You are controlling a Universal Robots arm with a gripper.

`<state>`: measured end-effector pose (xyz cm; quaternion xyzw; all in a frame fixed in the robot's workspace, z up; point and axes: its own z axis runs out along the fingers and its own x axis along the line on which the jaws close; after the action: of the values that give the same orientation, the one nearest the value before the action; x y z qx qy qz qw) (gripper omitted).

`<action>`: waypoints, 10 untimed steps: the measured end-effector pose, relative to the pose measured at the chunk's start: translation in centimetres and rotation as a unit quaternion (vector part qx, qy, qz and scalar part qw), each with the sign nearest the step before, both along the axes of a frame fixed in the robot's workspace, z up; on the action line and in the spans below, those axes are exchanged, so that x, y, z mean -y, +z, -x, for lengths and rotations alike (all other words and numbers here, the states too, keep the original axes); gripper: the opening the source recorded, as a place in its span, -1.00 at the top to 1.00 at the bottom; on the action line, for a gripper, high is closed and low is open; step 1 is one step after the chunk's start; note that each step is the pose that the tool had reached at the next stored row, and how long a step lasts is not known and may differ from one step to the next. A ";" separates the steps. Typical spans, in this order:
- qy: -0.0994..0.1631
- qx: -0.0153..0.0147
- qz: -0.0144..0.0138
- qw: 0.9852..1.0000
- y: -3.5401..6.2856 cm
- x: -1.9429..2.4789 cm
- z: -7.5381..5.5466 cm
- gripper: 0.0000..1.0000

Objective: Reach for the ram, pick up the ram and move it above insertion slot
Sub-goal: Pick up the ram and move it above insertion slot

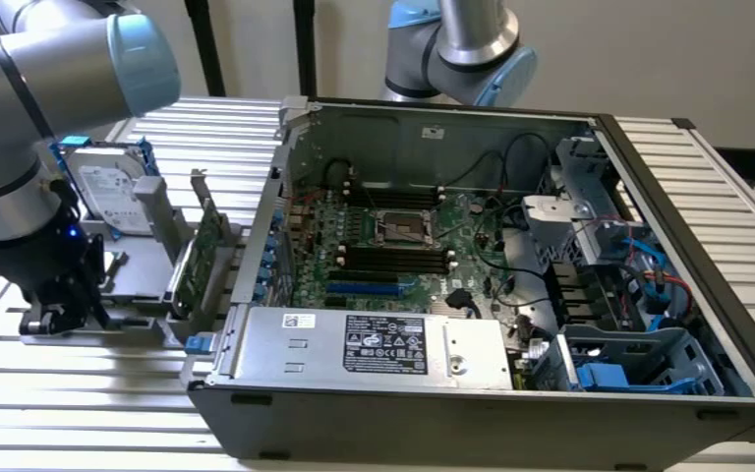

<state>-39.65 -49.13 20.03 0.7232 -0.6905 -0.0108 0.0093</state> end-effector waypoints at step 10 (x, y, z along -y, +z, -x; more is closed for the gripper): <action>0.000 0.000 -0.003 1.000 1.60 0.00 0.0 0.73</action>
<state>-39.65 -49.12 21.63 0.7232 -0.6905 -0.0128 0.0072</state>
